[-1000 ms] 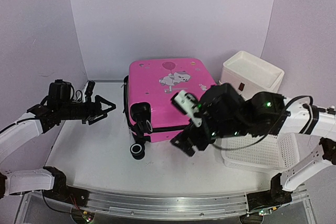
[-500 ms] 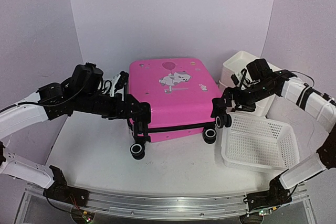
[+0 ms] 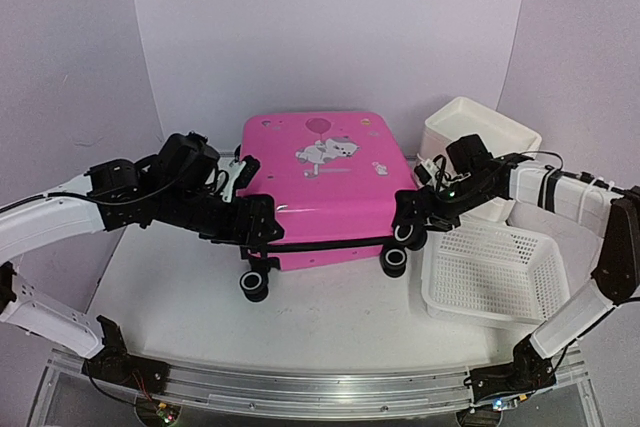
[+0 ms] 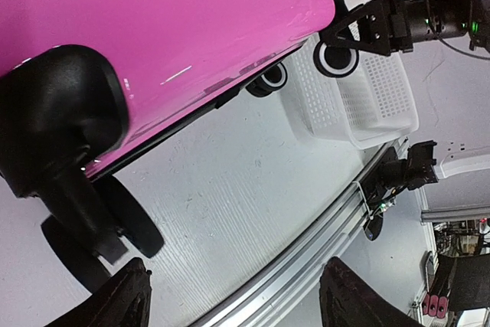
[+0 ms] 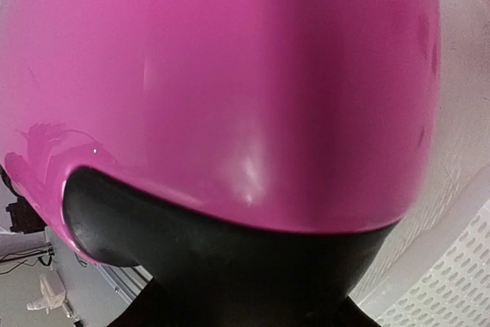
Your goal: Open, take out, and arrange the luggage
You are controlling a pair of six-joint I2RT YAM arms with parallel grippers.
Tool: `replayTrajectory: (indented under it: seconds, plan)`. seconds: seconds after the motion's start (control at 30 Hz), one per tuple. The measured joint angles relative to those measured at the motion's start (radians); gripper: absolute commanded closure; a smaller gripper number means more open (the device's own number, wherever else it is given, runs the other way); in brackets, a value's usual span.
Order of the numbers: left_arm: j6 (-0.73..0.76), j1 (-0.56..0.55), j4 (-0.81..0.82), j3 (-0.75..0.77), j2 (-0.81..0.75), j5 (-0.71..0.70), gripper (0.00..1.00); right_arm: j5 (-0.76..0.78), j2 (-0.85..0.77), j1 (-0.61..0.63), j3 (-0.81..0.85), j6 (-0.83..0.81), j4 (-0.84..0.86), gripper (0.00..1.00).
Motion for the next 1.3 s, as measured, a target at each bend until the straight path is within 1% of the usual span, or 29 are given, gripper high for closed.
replayTrajectory:
  seconds: [0.07, 0.1, 0.2, 0.27, 0.3, 0.33, 0.4, 0.43, 0.47, 0.5, 0.53, 0.6, 0.63, 0.73, 0.87, 0.97, 1.03, 1.1, 1.17, 1.2, 1.3]
  plan:
    - [0.0, 0.0, -0.043, 0.004, -0.04, -0.015, 0.25, 0.088, -0.018, 0.08, -0.014, 0.067, 0.023, 0.52]
    - [-0.001, 0.0, -0.08, 0.013, -0.058, -0.035, 0.24, 0.152, -0.029, 0.137, -0.025, 0.114, 0.043, 0.51]
    - [-0.013, 0.0, -0.183, 0.043, -0.11, -0.129, 0.18, 0.407, -0.049, 0.359, -0.066, 0.303, 0.14, 0.47]
    - [-0.03, 0.01, -0.235, 0.042, -0.151, -0.185, 0.14, 0.563, -0.027, 0.499, -0.08, 0.407, 0.216, 0.42]
    - [-0.044, 0.024, -0.254, 0.034, -0.179, -0.21, 0.13, 0.633, 0.007, 0.567, -0.064, 0.444, 0.242, 0.37]
    - [-0.054, 0.044, -0.27, 0.022, -0.211, -0.233, 0.13, 0.689, 0.066, 0.631, -0.009, 0.467, 0.242, 0.35]
    - [-0.075, 0.093, -0.294, -0.009, -0.274, -0.261, 0.13, 0.711, 0.197, 0.718, 0.116, 0.481, 0.255, 0.29]
    - [-0.081, 0.112, -0.304, -0.022, -0.296, -0.266, 0.13, 0.713, 0.253, 0.743, 0.17, 0.478, 0.269, 0.24]
    - [-0.088, 0.134, -0.312, -0.041, -0.321, -0.271, 0.13, 0.714, 0.312, 0.768, 0.23, 0.479, 0.283, 0.16]
    - [-0.094, 0.141, -0.318, -0.052, -0.332, -0.272, 0.13, 0.692, 0.354, 0.783, 0.272, 0.448, 0.299, 0.05]
    - [-0.102, 0.144, -0.324, -0.069, -0.343, -0.268, 0.13, 0.637, 0.381, 0.791, 0.301, 0.399, 0.311, 0.02]
    - [-0.117, 0.144, -0.318, -0.104, -0.35, -0.257, 0.13, 0.528, 0.4, 0.805, 0.333, 0.312, 0.299, 0.02]
    - [-0.127, 0.144, -0.306, -0.132, -0.353, -0.246, 0.13, 0.473, 0.399, 0.813, 0.346, 0.253, 0.267, 0.02]
    - [-0.148, 0.144, -0.268, -0.219, -0.348, -0.219, 0.14, 0.381, 0.347, 0.826, 0.344, 0.113, 0.168, 0.02]
    - [-0.166, 0.148, -0.229, -0.285, -0.319, -0.21, 0.13, 0.388, 0.175, 0.814, 0.285, -0.02, 0.028, 0.02]
    - [-0.184, 0.167, -0.151, -0.327, -0.293, -0.201, 0.08, 0.401, 0.026, 0.706, 0.261, -0.08, -0.037, 0.02]
    - [-0.199, 0.182, -0.077, -0.371, -0.282, -0.177, 0.06, 0.404, -0.026, 0.586, 0.267, -0.097, -0.043, 0.02]
    - [-0.221, 0.192, -0.013, -0.41, -0.27, -0.15, 0.05, 0.409, -0.021, 0.46, 0.311, -0.101, -0.057, 0.02]
    - [-0.243, 0.197, 0.039, -0.434, -0.249, -0.129, 0.04, 0.413, 0.036, 0.356, 0.385, -0.1, -0.065, 0.02]
    - [-0.257, 0.198, 0.061, -0.441, -0.24, -0.125, 0.04, 0.415, 0.069, 0.325, 0.422, -0.099, -0.065, 0.02]
    - [-0.296, 0.211, 0.167, -0.485, -0.221, -0.106, 0.08, 0.406, 0.233, 0.242, 0.605, -0.077, -0.067, 0.02]
